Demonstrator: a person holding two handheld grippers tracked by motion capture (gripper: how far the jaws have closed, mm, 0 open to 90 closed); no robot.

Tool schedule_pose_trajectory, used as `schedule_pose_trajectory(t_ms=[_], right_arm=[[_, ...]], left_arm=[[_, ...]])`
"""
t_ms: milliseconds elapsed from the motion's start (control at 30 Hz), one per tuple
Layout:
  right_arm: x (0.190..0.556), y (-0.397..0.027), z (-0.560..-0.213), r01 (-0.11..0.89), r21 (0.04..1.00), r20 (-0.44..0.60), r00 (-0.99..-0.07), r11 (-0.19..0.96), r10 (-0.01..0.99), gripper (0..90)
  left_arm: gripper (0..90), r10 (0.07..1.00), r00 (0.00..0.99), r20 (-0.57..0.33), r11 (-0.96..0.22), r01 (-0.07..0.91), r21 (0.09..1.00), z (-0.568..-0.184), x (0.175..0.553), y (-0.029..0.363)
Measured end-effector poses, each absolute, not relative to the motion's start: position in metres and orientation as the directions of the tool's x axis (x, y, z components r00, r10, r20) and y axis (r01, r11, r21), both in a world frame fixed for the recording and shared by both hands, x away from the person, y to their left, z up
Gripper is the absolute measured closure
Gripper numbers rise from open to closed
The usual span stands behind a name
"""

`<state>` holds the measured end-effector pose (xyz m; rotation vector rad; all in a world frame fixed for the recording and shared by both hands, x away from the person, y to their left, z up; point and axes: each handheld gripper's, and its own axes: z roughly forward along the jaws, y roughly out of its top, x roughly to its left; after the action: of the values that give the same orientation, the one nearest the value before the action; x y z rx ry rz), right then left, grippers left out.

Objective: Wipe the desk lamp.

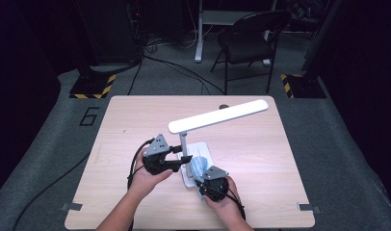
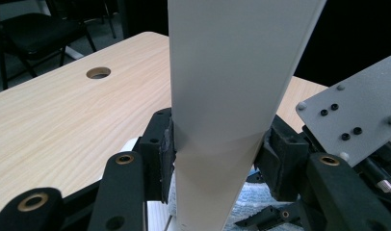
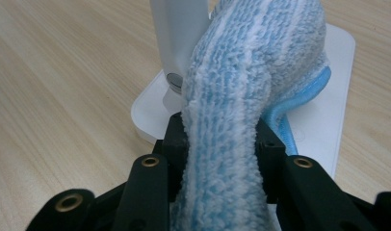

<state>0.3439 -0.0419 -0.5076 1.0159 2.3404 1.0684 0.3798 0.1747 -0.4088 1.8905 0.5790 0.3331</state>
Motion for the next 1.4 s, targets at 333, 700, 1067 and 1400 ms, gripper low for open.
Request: schedule_pose_trajectory(t_ms=[333,700,1067,1400], right_arm=[[0.347,-0.050,-0.508,0.464,0.765,-0.034,-0.663,0.447,0.748,66.4],[0.350,-0.059,-0.507,0.478,0.760,-0.033,-0.648,0.440,0.761,66.4],[0.356,-0.075,-0.507,0.490,0.761,-0.043,-0.617,0.426,0.786,66.4],[0.366,-0.096,-0.509,0.523,0.759,-0.037,-0.560,0.388,0.827,66.5]], left_arm=[[52.4,0.538,0.842,-0.031,-0.312,0.233,0.921,-0.409,0.380,0.175],[52.5,0.536,0.844,-0.032,-0.310,0.231,0.922,-0.409,0.380,0.176],[52.5,0.533,0.846,-0.029,-0.309,0.227,0.923,-0.409,0.380,0.176],[52.5,0.534,0.845,-0.033,-0.306,0.229,0.924,-0.410,0.380,0.176]])
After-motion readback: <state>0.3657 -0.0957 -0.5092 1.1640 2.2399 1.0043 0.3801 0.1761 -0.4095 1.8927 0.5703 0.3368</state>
